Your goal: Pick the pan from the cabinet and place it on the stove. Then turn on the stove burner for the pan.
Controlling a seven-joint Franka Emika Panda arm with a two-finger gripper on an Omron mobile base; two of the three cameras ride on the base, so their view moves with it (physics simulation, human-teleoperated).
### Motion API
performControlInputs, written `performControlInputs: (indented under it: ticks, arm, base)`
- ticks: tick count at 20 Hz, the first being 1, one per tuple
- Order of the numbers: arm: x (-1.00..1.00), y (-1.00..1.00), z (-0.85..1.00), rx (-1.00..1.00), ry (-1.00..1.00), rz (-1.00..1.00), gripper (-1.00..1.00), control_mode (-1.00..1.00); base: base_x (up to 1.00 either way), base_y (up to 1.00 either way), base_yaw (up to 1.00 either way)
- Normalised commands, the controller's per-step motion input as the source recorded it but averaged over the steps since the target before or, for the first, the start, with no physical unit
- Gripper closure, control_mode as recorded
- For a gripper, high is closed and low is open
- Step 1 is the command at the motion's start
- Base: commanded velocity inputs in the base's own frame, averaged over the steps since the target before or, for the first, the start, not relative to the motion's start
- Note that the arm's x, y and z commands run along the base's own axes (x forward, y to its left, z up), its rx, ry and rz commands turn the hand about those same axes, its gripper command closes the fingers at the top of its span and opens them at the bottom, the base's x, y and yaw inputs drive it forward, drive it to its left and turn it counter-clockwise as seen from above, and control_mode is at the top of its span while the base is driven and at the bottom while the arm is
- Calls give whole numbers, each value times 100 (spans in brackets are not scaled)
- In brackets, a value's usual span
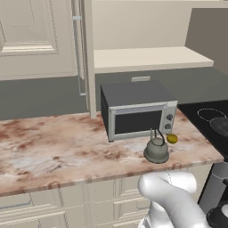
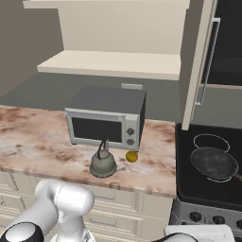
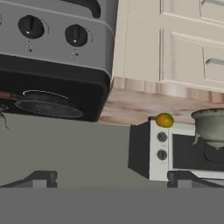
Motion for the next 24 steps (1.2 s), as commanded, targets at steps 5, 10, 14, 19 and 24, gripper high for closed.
performControlInputs:
  ticks: [5, 10, 14, 19, 24]
  arm:
    - [3, -21, -18, 0, -4, -3, -100, -100]
    - [10, -6, -11, 0, -1, -5, -100, -100]
    - [26, 0, -11, 0, 0, -4, -100, -100]
    - [26, 0, -17, 0, 0, -3, -100, -100]
    - [15, -4, -17, 0, 0, -2, -100, -100]
  base:
    - [0, 0, 0]
    - [0, 0, 0]
    - [0, 0, 0]
    - [0, 0, 0]
    - [0, 0, 0]
